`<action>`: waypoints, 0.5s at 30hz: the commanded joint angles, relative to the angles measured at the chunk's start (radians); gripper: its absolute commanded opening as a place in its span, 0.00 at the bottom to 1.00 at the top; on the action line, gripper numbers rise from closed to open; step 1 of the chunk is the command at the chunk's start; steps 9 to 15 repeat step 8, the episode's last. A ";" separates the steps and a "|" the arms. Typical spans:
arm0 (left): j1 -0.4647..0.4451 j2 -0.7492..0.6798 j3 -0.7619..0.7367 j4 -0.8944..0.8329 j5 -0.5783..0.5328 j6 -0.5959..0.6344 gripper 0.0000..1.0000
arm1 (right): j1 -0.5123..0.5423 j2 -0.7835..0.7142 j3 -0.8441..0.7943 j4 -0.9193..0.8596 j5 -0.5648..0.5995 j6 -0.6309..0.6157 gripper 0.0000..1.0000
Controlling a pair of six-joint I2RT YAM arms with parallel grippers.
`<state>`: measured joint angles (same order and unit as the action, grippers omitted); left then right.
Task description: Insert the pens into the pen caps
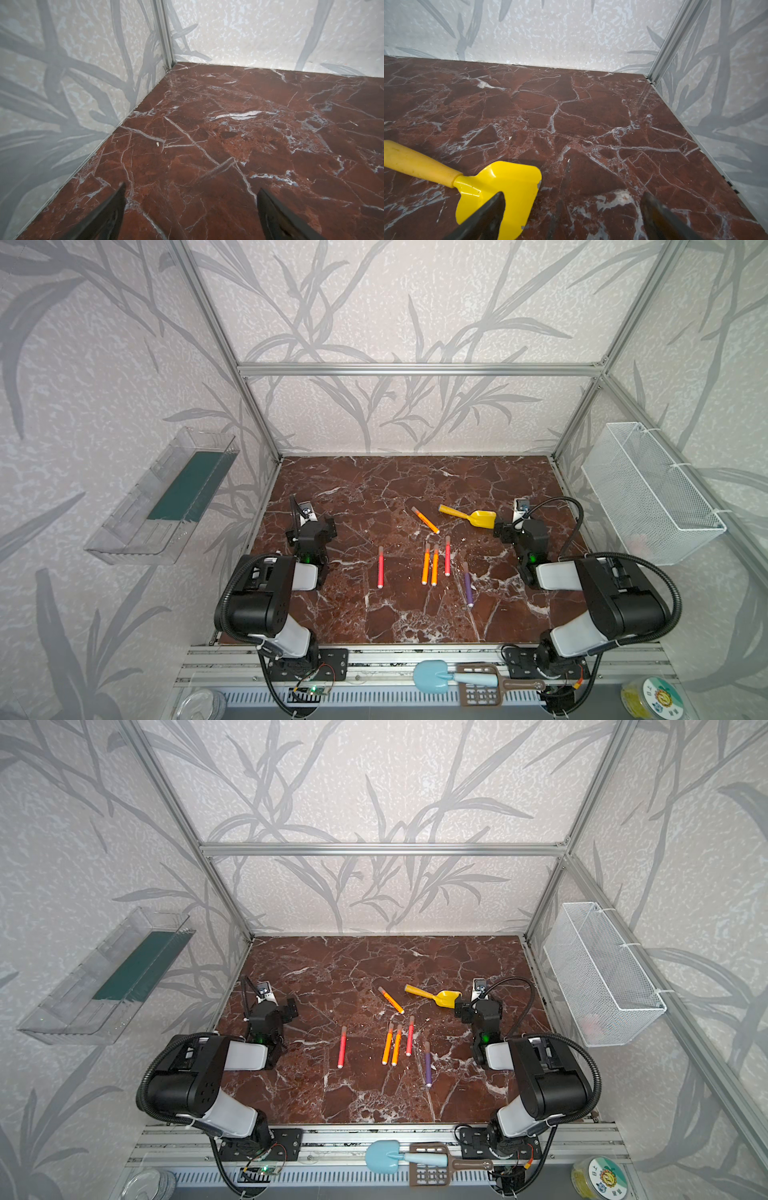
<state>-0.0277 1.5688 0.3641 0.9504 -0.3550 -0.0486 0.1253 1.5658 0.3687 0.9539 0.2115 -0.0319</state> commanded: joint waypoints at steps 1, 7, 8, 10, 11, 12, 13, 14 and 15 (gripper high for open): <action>0.005 -0.001 0.005 0.013 0.009 -0.009 0.99 | 0.002 0.003 -0.003 0.013 -0.014 -0.017 0.99; 0.003 0.008 -0.004 0.046 0.009 -0.002 0.99 | 0.002 -0.018 0.019 -0.070 -0.017 -0.015 0.99; 0.003 0.007 -0.002 0.040 0.009 -0.004 0.99 | 0.002 -0.019 0.019 -0.073 -0.016 -0.015 0.99; 0.003 0.007 -0.002 0.040 0.009 -0.004 0.99 | 0.002 -0.019 0.019 -0.073 -0.016 -0.015 0.99; 0.003 0.007 -0.002 0.040 0.009 -0.004 0.99 | 0.002 -0.019 0.019 -0.073 -0.016 -0.015 0.99; 0.003 0.007 -0.002 0.040 0.009 -0.004 0.99 | 0.002 -0.019 0.019 -0.073 -0.016 -0.015 0.99; 0.003 0.007 -0.002 0.040 0.009 -0.004 0.99 | 0.002 -0.019 0.019 -0.073 -0.016 -0.015 0.99; 0.003 0.007 -0.002 0.040 0.009 -0.004 0.99 | 0.002 -0.019 0.019 -0.073 -0.016 -0.015 0.99; 0.003 0.007 -0.002 0.040 0.009 -0.004 0.99 | 0.002 -0.019 0.019 -0.073 -0.016 -0.015 0.99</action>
